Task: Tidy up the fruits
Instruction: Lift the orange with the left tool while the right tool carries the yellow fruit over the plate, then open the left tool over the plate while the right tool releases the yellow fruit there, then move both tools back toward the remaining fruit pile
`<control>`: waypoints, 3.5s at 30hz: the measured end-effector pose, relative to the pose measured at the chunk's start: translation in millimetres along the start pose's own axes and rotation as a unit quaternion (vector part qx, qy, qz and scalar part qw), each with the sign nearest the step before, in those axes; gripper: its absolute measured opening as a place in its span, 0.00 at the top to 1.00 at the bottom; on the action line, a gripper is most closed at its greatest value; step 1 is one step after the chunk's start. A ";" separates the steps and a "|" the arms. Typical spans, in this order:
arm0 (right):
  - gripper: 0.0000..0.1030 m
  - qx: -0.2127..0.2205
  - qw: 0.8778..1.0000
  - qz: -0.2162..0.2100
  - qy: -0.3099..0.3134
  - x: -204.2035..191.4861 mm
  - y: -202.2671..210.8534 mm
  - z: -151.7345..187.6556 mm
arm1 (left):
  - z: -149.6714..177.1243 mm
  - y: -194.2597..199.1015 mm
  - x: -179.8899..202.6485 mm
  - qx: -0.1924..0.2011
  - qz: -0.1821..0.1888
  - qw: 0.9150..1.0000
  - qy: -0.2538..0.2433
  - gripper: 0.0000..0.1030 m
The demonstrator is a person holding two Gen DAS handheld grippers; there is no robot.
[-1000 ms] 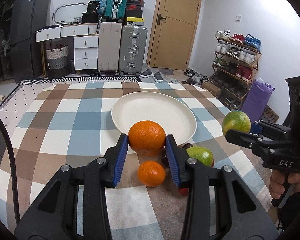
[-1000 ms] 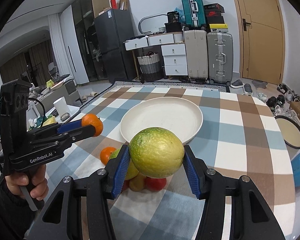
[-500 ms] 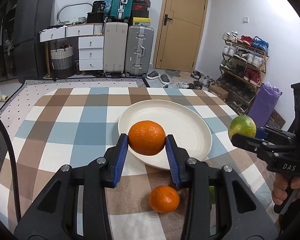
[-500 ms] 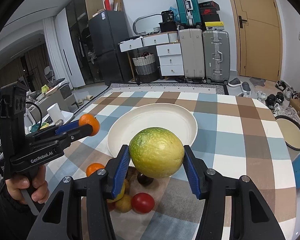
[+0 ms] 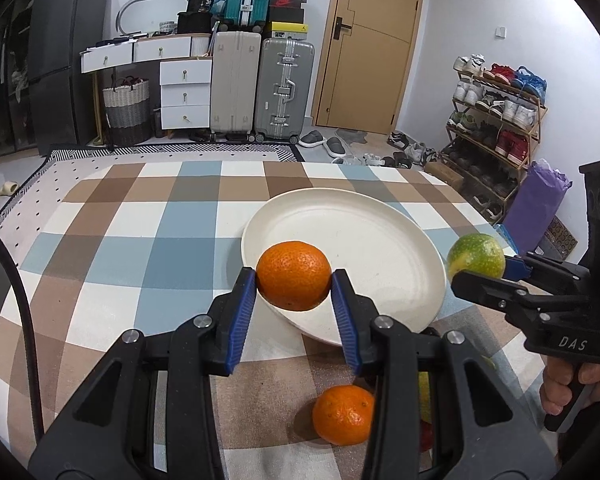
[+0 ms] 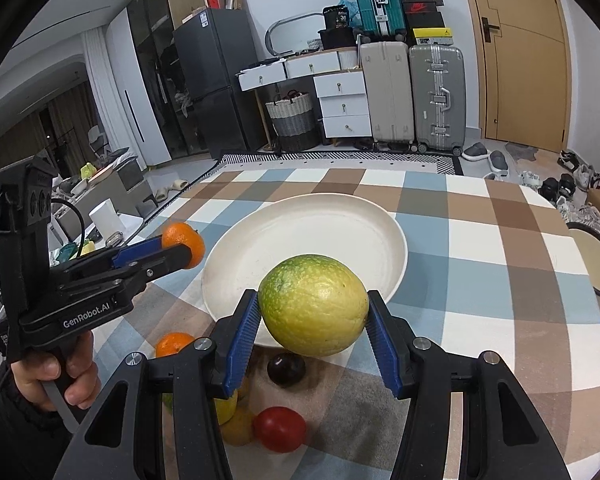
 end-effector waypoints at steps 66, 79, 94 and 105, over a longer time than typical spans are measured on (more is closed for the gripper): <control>0.00 -0.001 0.999 0.040 -0.009 21.7 35.9 35.9 | 40.4 45.1 -23.1 0.009 -0.021 0.999 -0.028 0.01; 0.00 -0.026 1.000 0.013 0.008 10.3 40.0 40.2 | 54.3 42.7 -2.9 -0.006 -0.004 0.998 -0.069 0.01; 0.00 -0.086 0.996 0.012 0.019 8.5 25.0 61.2 | 63.8 31.2 2.1 -0.032 0.009 0.997 -0.075 0.01; 0.00 -0.118 0.993 0.007 0.030 3.4 17.4 72.4 | 66.7 28.7 0.2 -0.041 0.013 0.996 -0.074 0.01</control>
Point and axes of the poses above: each gripper's, at about its wrist camera, not at the fingertips, and y roughly against the way its jaws point, x to its right, z to its underside, the point moved 9 cm from there along -y, roughly the way its jaws point, and after that the axes turned 15 degrees about -z, right-handed, at the moved point
